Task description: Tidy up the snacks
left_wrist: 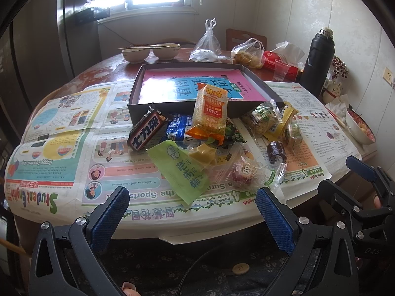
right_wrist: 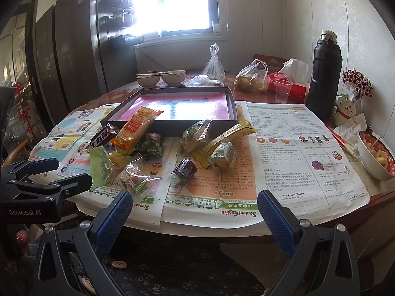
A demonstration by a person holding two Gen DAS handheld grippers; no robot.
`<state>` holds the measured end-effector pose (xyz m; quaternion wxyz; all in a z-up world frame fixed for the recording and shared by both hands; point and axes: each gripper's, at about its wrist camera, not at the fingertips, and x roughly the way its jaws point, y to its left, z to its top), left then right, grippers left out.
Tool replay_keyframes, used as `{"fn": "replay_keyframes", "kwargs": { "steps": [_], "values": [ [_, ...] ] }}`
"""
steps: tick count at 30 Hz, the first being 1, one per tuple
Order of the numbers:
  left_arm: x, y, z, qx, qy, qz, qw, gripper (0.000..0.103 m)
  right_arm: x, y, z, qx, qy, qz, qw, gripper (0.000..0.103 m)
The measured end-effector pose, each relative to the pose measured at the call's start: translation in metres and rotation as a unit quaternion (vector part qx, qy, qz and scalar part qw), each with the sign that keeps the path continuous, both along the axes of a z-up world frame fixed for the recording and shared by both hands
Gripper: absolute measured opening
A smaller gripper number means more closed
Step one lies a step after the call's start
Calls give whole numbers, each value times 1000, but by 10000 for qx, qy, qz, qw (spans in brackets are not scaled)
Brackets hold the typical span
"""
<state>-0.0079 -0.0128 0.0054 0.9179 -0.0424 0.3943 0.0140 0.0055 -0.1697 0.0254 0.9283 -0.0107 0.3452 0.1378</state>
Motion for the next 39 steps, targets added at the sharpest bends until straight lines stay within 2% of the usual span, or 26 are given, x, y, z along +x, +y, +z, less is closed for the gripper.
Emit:
{"fn": "replay_keyframes", "kwargs": {
  "steps": [14,39],
  "values": [
    [3,4,-3,-69,49,-9,10000,102,2,3,-3,-13,58,54,10000,102],
    [10,25,-5,-257,132,178,9994,102,8,34,-6,-117,89,785,9968,102]
  ]
}}
